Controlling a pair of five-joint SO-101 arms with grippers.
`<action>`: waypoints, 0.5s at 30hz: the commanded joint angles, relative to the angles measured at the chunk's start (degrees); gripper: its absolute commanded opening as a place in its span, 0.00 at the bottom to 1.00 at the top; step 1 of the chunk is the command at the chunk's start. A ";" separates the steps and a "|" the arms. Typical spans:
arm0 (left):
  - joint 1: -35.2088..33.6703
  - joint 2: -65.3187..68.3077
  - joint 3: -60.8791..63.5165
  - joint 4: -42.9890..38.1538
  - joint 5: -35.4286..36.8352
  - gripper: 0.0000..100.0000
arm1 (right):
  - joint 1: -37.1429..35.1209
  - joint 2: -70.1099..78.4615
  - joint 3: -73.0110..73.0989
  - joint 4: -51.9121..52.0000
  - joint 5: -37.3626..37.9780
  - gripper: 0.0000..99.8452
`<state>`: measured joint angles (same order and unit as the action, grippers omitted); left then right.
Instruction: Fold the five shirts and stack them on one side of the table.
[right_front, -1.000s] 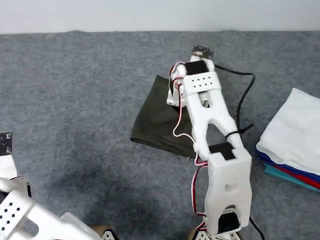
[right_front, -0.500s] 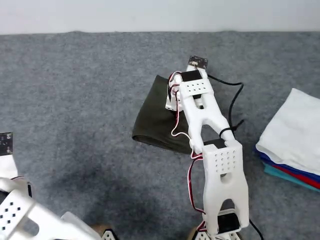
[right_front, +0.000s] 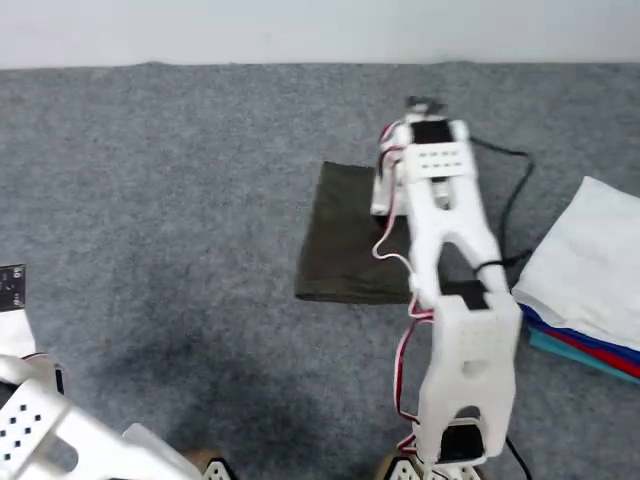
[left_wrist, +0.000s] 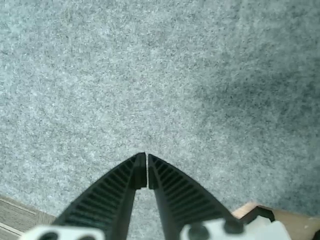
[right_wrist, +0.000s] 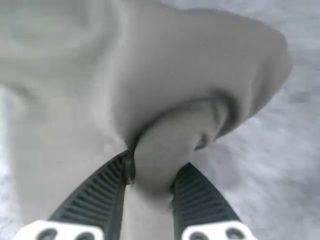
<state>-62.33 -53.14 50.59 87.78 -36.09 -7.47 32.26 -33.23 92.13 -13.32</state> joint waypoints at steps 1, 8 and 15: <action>0.35 -0.97 -0.40 -1.23 -0.53 0.02 | 2.86 -12.70 -1.05 4.44 2.46 0.01; 0.44 -0.88 -0.40 -2.11 -0.53 0.02 | 8.48 -26.07 -1.05 8.66 6.95 0.01; 0.44 -0.62 -0.40 -3.25 -0.53 0.02 | 17.63 -33.19 -1.05 8.48 15.56 0.01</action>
<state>-62.33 -53.14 50.59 86.46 -36.09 6.33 4.13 -33.23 99.96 -0.57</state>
